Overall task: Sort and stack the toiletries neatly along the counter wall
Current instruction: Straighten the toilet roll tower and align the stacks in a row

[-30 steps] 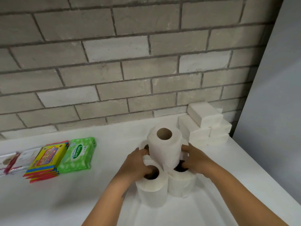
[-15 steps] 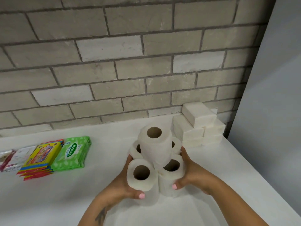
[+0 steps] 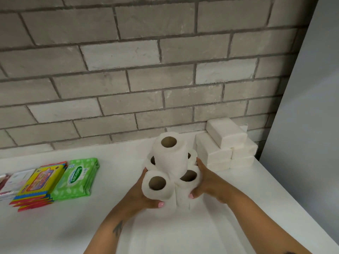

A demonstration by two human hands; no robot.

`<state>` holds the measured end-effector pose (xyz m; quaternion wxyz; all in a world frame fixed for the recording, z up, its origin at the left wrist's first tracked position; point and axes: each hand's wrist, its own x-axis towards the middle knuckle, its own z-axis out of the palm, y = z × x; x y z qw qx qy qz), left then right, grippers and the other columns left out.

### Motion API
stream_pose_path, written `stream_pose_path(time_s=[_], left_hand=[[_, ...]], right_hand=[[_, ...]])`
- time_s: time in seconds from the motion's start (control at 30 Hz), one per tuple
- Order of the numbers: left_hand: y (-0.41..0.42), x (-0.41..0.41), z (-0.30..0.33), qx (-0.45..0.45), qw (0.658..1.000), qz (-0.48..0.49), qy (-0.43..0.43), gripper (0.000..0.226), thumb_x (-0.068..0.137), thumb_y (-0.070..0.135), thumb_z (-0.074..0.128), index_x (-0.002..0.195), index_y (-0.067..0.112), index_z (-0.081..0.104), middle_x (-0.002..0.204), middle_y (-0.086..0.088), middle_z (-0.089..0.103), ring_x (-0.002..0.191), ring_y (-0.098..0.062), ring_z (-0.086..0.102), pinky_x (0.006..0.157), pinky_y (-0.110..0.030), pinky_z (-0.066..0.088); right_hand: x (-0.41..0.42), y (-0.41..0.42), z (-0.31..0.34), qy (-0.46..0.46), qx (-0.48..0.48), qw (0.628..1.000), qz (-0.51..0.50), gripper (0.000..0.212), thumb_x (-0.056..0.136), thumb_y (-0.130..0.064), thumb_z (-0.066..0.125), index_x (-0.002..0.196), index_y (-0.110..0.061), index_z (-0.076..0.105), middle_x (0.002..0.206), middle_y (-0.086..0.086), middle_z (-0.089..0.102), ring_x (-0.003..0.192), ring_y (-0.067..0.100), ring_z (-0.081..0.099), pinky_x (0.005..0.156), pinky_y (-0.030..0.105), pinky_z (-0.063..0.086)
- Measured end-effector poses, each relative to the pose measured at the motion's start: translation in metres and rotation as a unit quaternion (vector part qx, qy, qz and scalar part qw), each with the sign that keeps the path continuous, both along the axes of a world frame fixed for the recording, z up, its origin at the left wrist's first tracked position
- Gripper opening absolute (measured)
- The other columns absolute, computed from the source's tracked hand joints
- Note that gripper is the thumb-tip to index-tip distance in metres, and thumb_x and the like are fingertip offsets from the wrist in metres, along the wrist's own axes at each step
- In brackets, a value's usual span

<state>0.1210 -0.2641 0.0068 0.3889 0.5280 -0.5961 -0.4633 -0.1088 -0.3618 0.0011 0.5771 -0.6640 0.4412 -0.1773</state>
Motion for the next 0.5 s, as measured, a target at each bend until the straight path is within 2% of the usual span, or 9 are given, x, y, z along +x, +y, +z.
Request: stream_pose_path(time_s=[0.1,0.17,0.33,0.5], left_hand=[[-0.016,0.007,-0.003,-0.001,1.0,0.002,0.002,0.103,0.061,-0.005,0.079,0.143,0.023,0.023,0.132,0.009,0.053,0.119,-0.006,0.053,0.084,-0.023,0.05],[-0.026,0.011,-0.004,-0.006,1.0,0.004,0.002,0.1,0.062,-0.006,0.078,0.142,0.02,0.025,0.133,0.002,0.052,0.118,-0.01,0.053,0.084,-0.025,0.051],[-0.047,0.023,-0.009,-0.02,1.0,0.017,-0.007,0.09,0.059,-0.006,0.077,0.136,0.007,0.031,0.126,-0.003,0.053,0.109,-0.003,0.056,0.083,-0.019,0.049],[-0.06,0.033,-0.013,-0.015,1.0,0.025,-0.005,0.087,0.06,-0.005,0.078,0.133,0.009,0.034,0.122,-0.002,0.056,0.107,-0.004,0.057,0.081,-0.022,0.05]], right_hand=[[0.007,-0.016,-0.001,-0.013,0.0,1.0,-0.006,0.126,0.04,-0.005,0.081,0.143,-0.04,0.018,0.121,-0.004,0.059,0.114,0.021,0.055,0.096,0.043,0.05],[0.012,-0.027,-0.003,-0.005,0.004,1.0,-0.012,0.132,0.037,-0.007,0.083,0.144,-0.039,0.014,0.123,-0.004,0.057,0.115,0.023,0.054,0.097,0.044,0.048],[0.027,-0.048,-0.006,0.018,0.009,1.0,-0.017,0.137,0.034,-0.012,0.085,0.145,-0.039,0.01,0.127,-0.003,0.054,0.116,0.024,0.052,0.099,0.046,0.047],[0.036,-0.059,-0.002,0.036,0.009,0.999,-0.024,0.136,0.041,-0.008,0.083,0.147,-0.038,0.004,0.137,-0.002,0.044,0.125,0.028,0.044,0.105,0.045,0.04]])
